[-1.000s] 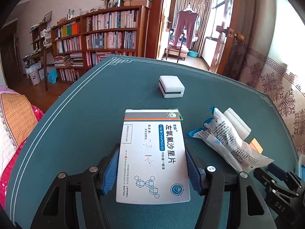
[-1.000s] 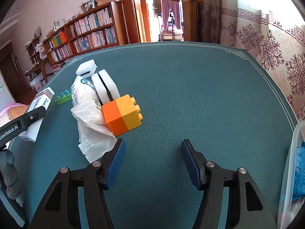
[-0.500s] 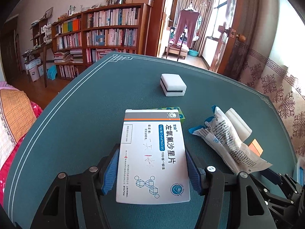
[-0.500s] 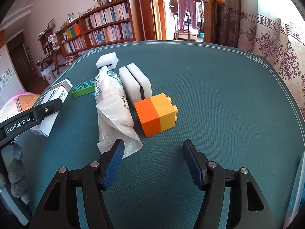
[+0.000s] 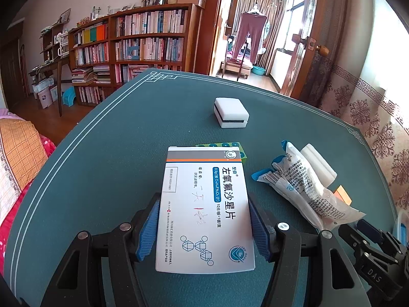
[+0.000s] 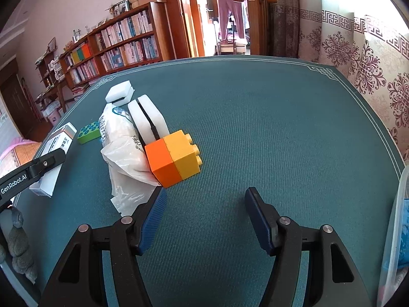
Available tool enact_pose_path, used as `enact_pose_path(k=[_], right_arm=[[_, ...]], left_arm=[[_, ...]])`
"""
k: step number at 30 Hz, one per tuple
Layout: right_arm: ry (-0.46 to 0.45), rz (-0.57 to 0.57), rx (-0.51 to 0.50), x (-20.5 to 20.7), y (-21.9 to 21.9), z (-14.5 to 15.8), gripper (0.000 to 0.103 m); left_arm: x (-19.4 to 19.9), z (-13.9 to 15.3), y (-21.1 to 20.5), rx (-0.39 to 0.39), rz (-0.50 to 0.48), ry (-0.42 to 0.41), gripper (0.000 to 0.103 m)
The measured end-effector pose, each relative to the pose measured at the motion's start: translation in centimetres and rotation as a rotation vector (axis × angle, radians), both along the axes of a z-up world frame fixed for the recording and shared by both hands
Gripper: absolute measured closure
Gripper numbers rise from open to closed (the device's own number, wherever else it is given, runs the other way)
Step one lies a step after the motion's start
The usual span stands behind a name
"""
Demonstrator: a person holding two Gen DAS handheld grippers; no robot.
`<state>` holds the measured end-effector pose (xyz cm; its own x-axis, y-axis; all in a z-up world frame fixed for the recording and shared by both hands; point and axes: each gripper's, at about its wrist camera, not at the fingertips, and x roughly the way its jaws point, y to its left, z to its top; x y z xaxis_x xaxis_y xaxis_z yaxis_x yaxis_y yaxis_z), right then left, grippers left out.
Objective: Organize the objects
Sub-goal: 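Grasp the orange-yellow toy block with the right gripper while the left holds the medicine box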
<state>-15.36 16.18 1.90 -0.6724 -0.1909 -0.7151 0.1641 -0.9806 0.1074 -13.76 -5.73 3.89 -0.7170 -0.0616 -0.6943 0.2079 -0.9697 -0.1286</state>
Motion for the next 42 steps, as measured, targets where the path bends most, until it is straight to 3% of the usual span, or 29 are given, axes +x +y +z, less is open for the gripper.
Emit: enact_pose_path(k=[7,17,29,31,35,42], right_arm=[[-0.007,-0.046,-0.016,-1.0,0.9,0.1,0.038],[-0.01,0.112,0.051,-1.0,-3.1,-0.2,0.033],[-0.007,0.103,0.05,-3.4,-3.3,-0.2,0.033],[-0.005,0.119,0.048,-3.3,-3.5,-0.2,0.038],[0.002,0.13,0.059,-3.1,-3.7,-0.2,0.058],[0.002,0.131,0.038,-1.6,-3.2,-0.2,0.058]], left_arm=[[0.0,0.0,0.2,-0.002,-0.006,0.0,0.037],[-0.1,-0.1,0.2,0.003,-0.003,-0.003,0.037],[-0.2,-0.1,0.7,0.005,-0.015,-0.002,0.037],[-0.2,-0.1,0.6,0.006,-0.019,0.0,0.037],[-0.1,-0.1,0.6,0.01,-0.026,0.003,0.037],[0.1,0.2,0.8,0.013,-0.038,0.013,0.037]])
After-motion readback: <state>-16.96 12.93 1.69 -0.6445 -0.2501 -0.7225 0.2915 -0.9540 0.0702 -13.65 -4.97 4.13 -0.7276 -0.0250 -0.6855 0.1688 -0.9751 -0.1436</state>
